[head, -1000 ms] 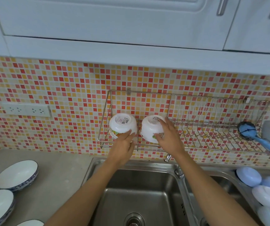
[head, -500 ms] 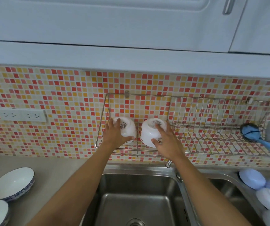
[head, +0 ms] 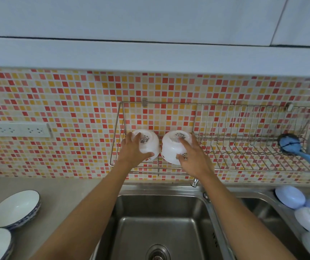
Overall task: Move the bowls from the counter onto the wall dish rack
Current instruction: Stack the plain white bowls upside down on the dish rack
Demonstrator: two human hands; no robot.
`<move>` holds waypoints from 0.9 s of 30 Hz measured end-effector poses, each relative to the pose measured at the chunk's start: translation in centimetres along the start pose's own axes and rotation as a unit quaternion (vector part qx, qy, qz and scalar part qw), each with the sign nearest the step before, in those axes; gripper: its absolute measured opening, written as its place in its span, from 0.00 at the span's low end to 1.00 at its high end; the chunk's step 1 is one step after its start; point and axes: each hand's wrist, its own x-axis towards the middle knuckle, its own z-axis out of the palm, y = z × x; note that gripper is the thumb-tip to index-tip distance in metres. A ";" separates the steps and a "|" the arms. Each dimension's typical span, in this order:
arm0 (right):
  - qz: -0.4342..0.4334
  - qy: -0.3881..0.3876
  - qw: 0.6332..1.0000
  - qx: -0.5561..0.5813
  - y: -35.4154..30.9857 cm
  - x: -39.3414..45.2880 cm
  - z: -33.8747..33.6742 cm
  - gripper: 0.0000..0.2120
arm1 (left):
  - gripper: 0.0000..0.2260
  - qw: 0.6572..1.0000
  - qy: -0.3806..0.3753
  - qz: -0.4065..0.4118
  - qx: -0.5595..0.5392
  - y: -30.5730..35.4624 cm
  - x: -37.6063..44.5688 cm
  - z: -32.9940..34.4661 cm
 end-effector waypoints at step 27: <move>0.015 0.039 0.996 0.080 -0.8 -0.3 -1.3 0.27 | 0.25 0.996 0.045 0.070 0.015 -0.1 -3.4 -0.1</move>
